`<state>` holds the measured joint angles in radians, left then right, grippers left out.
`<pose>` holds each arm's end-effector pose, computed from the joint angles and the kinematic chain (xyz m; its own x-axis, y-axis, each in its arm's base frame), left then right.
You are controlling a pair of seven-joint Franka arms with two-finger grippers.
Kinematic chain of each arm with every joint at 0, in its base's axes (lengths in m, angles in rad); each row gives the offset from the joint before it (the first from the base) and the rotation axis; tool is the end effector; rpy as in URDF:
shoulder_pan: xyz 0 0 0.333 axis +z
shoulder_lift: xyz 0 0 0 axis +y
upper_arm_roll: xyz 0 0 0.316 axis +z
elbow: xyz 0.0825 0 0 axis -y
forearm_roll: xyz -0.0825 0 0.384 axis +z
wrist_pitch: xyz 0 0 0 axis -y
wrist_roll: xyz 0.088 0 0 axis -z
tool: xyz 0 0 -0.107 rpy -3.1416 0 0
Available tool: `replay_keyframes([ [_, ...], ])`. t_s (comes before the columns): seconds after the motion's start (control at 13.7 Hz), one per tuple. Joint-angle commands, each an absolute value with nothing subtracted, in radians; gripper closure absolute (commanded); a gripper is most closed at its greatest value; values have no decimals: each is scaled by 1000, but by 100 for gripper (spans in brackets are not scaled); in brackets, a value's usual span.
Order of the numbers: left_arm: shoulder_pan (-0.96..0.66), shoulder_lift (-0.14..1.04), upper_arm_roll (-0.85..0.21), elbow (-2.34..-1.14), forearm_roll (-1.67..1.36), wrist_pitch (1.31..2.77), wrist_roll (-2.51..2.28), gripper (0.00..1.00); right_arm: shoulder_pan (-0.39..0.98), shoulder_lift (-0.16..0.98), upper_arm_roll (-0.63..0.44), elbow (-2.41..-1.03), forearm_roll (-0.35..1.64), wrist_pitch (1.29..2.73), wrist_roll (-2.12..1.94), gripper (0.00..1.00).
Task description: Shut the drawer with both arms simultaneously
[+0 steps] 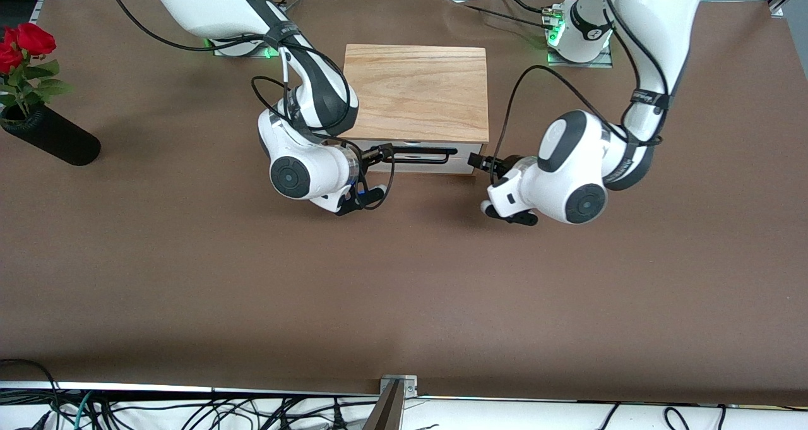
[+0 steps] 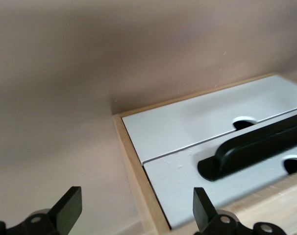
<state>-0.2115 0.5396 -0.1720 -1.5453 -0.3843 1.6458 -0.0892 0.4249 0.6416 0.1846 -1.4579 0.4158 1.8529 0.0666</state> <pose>0.5911 -0.2632 0.3244 0.8536 -0.2455 -0.4595 -0.0683 -0.9271 0.3684 0.5617 0.4044 0.3042 0.8700 0.3936 -0.2968 0.2463 -0.8686 -0.4300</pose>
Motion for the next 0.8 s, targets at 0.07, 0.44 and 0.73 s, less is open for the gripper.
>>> replay_keyframes([
  [0.07,-169,457,-170,-1467,-229,1611,-74,0,414,629,127,-1307,329,1809,55,0],
  [0.44,-130,390,-150,-1326,-28,1551,-80,0,309,601,60,-1241,219,1773,52,0],
  [0.73,-86,336,-152,-1239,142,1465,-87,0,227,558,14,-1241,169,1772,54,0],
])
